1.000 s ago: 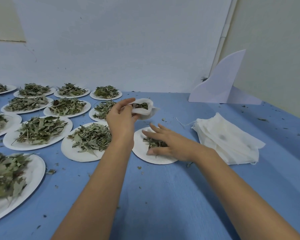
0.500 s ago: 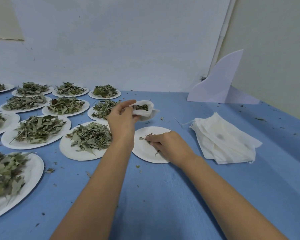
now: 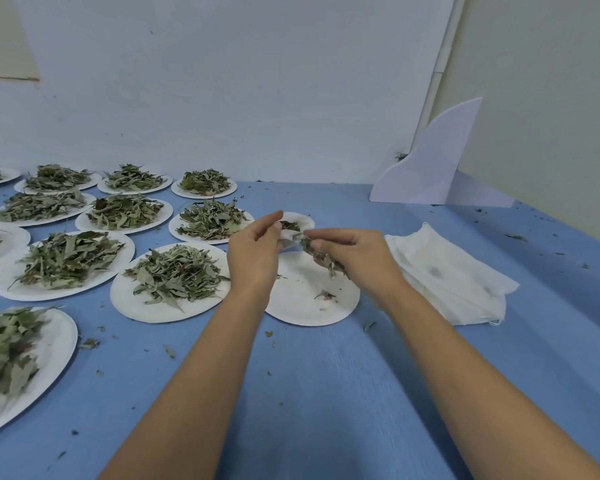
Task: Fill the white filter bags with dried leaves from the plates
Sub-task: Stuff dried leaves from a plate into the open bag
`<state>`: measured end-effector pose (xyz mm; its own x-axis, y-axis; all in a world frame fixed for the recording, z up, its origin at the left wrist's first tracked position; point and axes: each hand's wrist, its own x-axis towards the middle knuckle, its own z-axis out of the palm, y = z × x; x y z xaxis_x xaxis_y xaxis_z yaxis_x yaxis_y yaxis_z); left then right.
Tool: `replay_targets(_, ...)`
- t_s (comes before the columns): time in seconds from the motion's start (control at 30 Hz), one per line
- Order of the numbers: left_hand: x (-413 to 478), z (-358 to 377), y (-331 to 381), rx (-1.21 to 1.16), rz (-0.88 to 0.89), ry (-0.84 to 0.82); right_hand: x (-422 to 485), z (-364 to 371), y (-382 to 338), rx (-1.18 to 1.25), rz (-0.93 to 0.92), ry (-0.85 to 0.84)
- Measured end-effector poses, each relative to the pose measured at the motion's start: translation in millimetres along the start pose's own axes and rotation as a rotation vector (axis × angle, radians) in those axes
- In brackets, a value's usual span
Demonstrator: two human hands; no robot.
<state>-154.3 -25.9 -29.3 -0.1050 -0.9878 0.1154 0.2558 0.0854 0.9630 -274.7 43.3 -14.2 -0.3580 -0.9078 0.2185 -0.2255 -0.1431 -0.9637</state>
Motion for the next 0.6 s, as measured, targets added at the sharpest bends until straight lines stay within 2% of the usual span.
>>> replay_targets(0.13,-4.4,2.5,-1.0,0.078,0.012,-0.056,2.3,-2.4,-6.5,0.069,0.032,-0.01)
replay_targets(0.3,-7.1,7.4,-0.3,0.185,0.089,-0.065,7.4,-2.2,-0.3,-0.121,0.019,0.096)
replay_targets(0.43,-10.8,12.7,-2.6,0.213,0.091,-0.085,8.5,-1.0,4.7,-0.279,-0.013,0.109)
replay_targets(0.6,-17.8,19.2,-3.3,0.237,0.087,-0.206,10.3,-3.1,3.8,-0.259,0.012,0.241)
